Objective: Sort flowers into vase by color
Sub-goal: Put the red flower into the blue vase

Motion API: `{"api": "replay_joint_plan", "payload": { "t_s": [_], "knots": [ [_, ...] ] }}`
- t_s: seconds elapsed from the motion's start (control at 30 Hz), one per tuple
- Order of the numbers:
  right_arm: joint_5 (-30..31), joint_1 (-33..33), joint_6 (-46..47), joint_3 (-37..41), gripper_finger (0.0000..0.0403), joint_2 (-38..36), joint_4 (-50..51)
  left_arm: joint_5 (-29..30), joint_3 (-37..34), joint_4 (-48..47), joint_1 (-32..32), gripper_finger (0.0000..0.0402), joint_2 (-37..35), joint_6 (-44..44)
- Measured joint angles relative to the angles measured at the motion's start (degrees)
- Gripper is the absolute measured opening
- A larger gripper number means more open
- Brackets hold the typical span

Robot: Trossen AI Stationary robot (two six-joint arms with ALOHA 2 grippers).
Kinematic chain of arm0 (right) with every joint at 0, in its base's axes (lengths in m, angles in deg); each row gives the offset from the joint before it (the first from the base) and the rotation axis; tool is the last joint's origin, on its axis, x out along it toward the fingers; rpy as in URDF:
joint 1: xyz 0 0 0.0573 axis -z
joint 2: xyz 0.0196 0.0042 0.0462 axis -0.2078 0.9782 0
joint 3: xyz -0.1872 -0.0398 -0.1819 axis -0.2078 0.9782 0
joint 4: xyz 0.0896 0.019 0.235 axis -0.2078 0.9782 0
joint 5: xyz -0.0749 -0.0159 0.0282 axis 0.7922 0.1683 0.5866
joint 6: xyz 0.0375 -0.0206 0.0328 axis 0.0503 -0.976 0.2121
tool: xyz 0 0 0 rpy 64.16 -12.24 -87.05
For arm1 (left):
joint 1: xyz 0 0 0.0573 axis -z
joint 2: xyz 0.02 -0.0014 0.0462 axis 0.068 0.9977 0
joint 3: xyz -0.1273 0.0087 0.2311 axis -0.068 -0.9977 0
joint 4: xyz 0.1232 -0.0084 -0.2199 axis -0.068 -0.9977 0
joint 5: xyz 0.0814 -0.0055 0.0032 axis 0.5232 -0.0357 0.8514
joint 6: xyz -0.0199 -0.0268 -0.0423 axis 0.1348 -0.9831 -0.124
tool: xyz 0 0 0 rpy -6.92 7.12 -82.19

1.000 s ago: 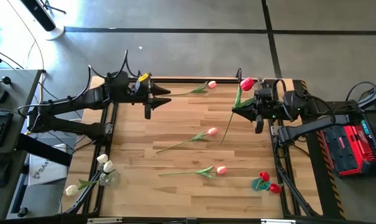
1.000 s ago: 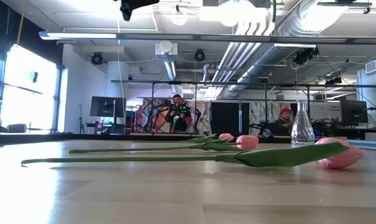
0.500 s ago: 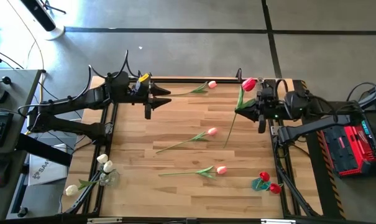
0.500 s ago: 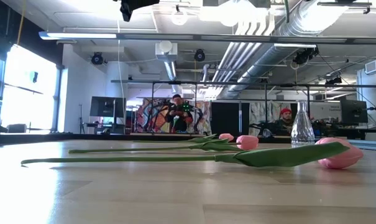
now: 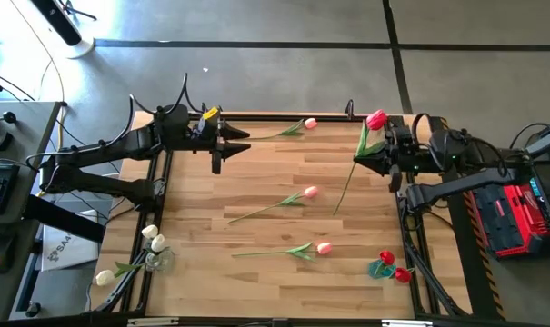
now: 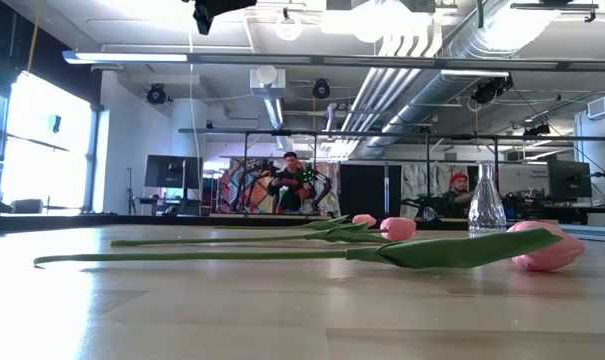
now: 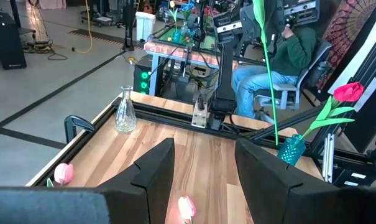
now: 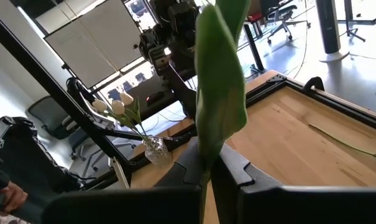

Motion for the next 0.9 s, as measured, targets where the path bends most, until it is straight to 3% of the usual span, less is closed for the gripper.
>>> {"api": "replay_joint_plan", "payload": {
  "t_s": [0.6,0.9],
  "knots": [
    [-1.6,0.0,1.4,0.0,0.0,-2.37,8.85,0.0,0.0,0.02,-0.02,0.0158,0.0,0.02],
    [-9.53,0.02,-1.27,0.0,0.0,-5.25,14.44,0.0,0.0,0.02,0.0,0.0158,0.0,0.02]
  ]
}}
